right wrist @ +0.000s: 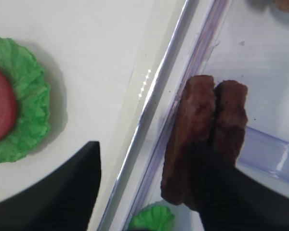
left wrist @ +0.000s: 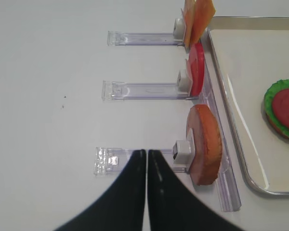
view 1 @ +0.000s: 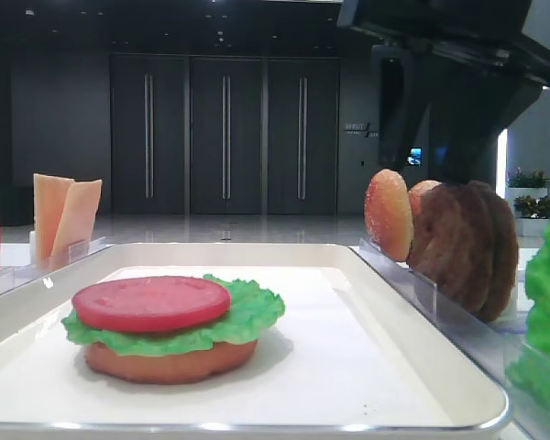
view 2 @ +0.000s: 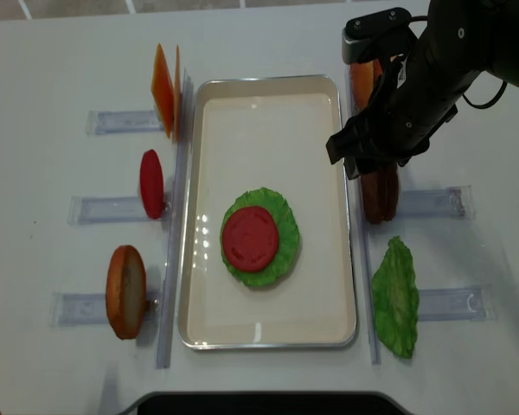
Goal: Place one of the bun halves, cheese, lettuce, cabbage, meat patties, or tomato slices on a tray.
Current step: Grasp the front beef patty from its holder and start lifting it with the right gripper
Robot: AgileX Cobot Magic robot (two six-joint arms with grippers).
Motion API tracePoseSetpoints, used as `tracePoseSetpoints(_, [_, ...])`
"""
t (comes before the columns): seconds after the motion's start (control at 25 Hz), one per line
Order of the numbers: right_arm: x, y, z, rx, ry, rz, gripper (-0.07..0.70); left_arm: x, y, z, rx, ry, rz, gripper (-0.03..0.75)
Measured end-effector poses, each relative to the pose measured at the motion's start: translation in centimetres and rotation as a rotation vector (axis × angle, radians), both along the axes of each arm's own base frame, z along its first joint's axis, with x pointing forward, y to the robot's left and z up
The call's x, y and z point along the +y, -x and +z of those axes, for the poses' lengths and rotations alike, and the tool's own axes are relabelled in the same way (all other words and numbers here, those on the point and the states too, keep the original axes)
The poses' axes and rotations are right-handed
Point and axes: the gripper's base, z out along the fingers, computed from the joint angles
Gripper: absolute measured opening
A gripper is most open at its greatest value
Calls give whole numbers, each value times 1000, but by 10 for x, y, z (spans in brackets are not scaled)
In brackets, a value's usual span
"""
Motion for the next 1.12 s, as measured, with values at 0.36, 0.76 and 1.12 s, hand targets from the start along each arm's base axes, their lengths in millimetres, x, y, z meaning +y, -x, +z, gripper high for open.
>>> tracePoseSetpoints(0.36, [-3, 0, -1, 10, 27, 8, 393, 0, 0, 0, 0, 0, 0, -7])
tracePoseSetpoints(0.76, [-4, 0, -3, -1, 24, 9, 393, 0, 0, 0, 0, 0, 0, -7])
tracePoseSetpoints(1.12, [-3, 1, -3, 7, 10, 3, 393, 0, 0, 0, 0, 0, 0, -7])
